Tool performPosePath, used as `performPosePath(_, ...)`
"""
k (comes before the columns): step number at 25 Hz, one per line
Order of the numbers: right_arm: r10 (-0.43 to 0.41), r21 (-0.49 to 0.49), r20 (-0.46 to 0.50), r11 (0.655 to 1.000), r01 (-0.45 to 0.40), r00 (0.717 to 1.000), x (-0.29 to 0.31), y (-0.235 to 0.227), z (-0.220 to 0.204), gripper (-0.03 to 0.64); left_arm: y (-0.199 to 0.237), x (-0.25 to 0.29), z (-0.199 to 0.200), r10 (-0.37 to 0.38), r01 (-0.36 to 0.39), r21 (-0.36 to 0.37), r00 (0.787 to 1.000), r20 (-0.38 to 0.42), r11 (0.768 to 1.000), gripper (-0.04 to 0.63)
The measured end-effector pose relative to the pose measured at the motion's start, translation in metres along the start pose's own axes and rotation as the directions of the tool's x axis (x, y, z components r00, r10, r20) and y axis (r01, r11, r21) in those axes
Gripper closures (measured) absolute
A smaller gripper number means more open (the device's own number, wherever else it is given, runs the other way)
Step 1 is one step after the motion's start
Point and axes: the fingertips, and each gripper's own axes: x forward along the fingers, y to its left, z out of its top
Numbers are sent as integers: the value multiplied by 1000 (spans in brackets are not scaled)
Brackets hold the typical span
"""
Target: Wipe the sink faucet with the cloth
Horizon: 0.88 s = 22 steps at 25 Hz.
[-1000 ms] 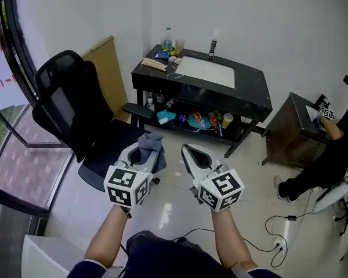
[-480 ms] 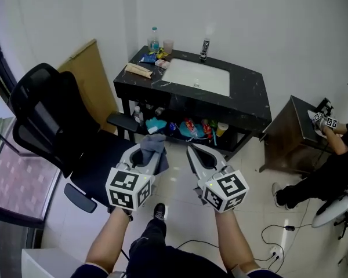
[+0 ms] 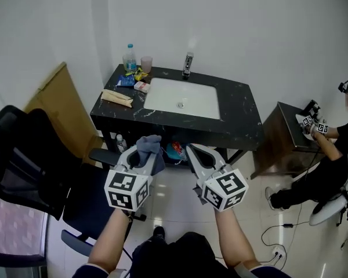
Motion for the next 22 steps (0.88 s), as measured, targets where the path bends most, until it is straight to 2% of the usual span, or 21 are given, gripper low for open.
performPosePath(4, -42, 20, 7, 999, 41, 999, 23, -40, -1, 612, 9, 45, 9, -36, 36, 17, 999, -9, 999, 500)
performPosePath(10, -60, 56, 5, 997, 60, 998, 61, -116, -7, 612, 23, 129, 13, -43, 45, 25, 998, -49, 999, 500)
performPosePath(16, -14, 80, 31, 997, 11, 999, 109, -203, -4, 612, 37, 220, 20, 0, 2, 21, 997, -73, 1000, 500)
performPosePath(22, 63, 118, 16, 991, -64, 998, 150, -276, -7, 612, 44, 303, 38, 50, -48, 21, 995, -91, 999, 500)
